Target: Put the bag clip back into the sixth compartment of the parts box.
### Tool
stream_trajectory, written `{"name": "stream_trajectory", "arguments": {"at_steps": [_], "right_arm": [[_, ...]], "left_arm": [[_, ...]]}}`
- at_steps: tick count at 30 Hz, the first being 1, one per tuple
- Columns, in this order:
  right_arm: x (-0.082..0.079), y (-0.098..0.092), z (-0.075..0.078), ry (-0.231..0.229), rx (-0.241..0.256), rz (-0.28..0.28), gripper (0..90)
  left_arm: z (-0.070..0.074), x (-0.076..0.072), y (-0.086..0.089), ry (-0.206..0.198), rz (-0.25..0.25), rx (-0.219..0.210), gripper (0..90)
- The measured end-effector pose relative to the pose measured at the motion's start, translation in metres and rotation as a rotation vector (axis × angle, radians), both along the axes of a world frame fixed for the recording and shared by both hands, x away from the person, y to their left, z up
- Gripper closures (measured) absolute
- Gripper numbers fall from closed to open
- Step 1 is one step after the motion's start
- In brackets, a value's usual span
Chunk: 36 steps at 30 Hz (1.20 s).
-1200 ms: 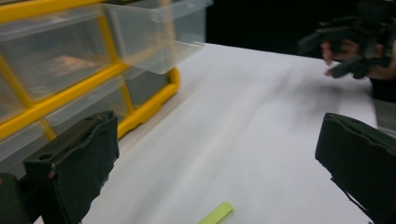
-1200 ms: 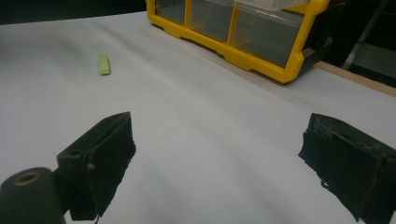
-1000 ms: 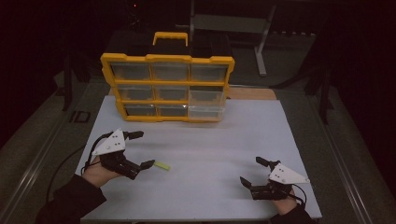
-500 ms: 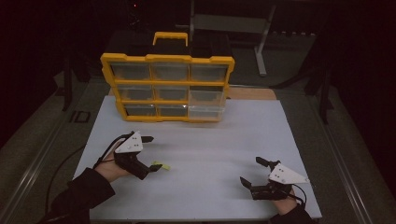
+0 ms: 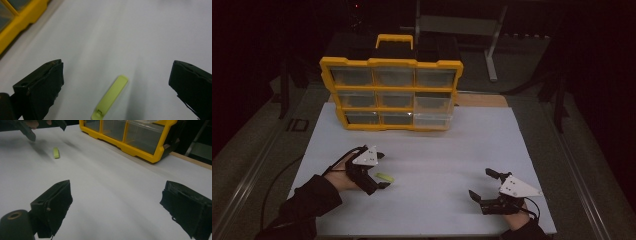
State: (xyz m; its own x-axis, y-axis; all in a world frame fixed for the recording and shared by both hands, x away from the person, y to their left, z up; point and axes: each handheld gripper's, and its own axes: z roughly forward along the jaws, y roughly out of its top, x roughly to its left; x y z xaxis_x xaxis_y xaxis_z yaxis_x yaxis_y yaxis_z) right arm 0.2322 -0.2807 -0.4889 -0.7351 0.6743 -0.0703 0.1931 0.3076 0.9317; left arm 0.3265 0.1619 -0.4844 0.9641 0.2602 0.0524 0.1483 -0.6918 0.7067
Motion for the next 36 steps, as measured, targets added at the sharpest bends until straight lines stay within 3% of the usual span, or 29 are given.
{"name": "stream_trajectory", "arguments": {"at_steps": [6, 19, 25, 36], "right_arm": [[0.000, 0.000, 0.000, 0.004, 0.001, -0.001, 9.1], [0.000, 0.000, -0.001, 0.007, 0.002, 0.001, 9.1], [0.000, -0.001, -0.001, 0.009, 0.004, 0.001, 9.1], [0.001, -0.001, -0.001, 0.014, 0.008, 0.007, 9.1]], "left_arm": [[-0.006, 0.006, -0.003, 0.016, -0.024, 0.055, 7.7], [-0.016, 0.011, -0.011, 0.021, -0.070, 0.183, 35.3], [-0.017, 0.011, -0.015, 0.032, -0.118, 0.221, 53.8], [-0.016, 0.011, -0.020, 0.066, -0.156, 0.261, 67.5]]}}
